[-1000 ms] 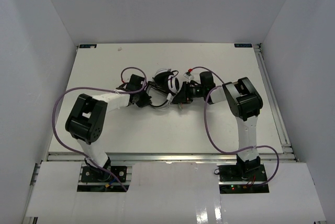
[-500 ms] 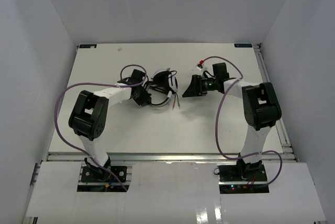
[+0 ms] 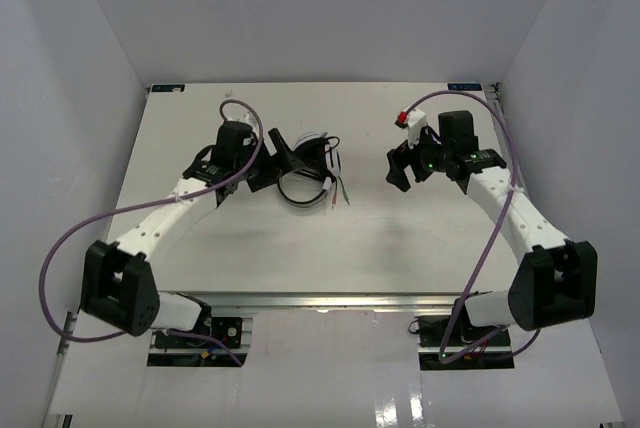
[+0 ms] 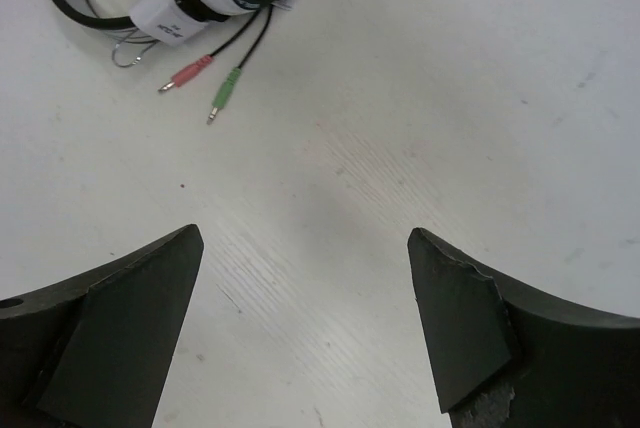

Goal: Wrap the headphones

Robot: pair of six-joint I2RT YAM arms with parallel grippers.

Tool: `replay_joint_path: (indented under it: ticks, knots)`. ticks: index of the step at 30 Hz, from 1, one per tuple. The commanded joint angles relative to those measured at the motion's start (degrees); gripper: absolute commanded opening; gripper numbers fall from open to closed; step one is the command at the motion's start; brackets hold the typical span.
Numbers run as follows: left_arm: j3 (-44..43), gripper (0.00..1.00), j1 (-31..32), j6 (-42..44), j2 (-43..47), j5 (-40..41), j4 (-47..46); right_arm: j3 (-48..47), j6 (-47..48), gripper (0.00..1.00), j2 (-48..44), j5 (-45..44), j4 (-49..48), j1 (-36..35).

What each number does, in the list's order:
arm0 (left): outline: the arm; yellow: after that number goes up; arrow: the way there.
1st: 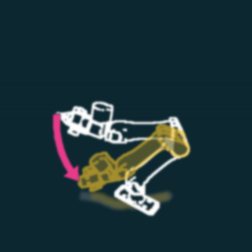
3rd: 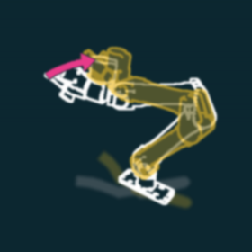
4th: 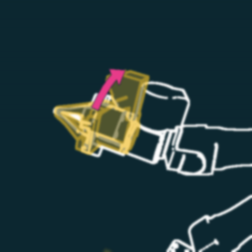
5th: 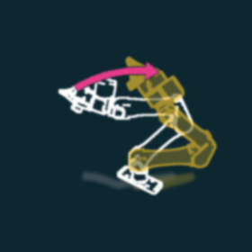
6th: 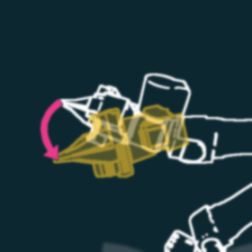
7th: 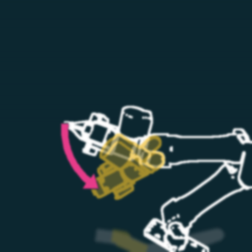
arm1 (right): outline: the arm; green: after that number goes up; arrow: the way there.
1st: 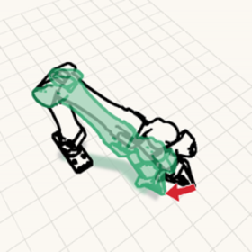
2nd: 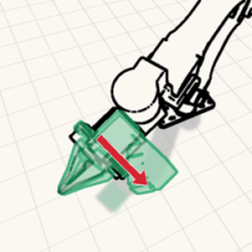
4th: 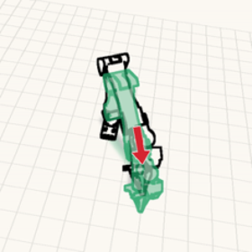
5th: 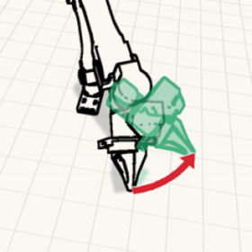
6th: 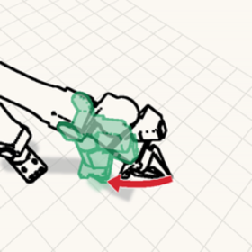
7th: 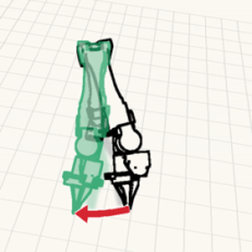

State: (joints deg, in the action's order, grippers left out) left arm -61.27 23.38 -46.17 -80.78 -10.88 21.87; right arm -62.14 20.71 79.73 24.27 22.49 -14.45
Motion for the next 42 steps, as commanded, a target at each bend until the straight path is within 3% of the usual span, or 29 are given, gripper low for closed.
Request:
replay_joint_path:
  ticks: [1,6,9,12,16,20,26,42]
  knots:
    - [9.33,0.98,0.09,13.56,16.87,-5.48,-4.27,3.31,4.69,0.90,-9.80,-11.25,2.70,1.49]
    - [26.13,0.98,0.09,23.23,45.74,-1.99,-10.36,8.65,1.74,0.90,-20.83,-11.23,0.84,3.50]
    - [31.29,0.98,0.00,28.04,60.65,0.55,-7.83,9.40,-1.84,0.90,-26.53,-13.61,1.35,3.55]
    - [31.03,0.98,0.09,31.59,65.39,2.71,-3.49,9.32,-5.08,0.90,-29.67,-18.58,3.44,3.64]
    - [30.27,0.98,0.09,33.79,64.60,0.81,-2.84,11.29,-6.65,0.90,-33.26,-23.70,4.20,4.59]
    - [30.25,0.98,0.09,33.77,62.33,-3.10,-2.79,12.93,-3.71,0.90,-35.36,-18.33,5.92,6.73]
    - [30.85,0.98,0.09,32.68,64.68,-2.22,-1.94,14.78,-0.87,0.90,-36.37,-9.87,7.40,8.00]
    - [31.05,0.98,0.09,32.46,64.79,-1.31,-1.48,16.68,-3.33,0.90,-37.37,-8.61,6.51,9.63]
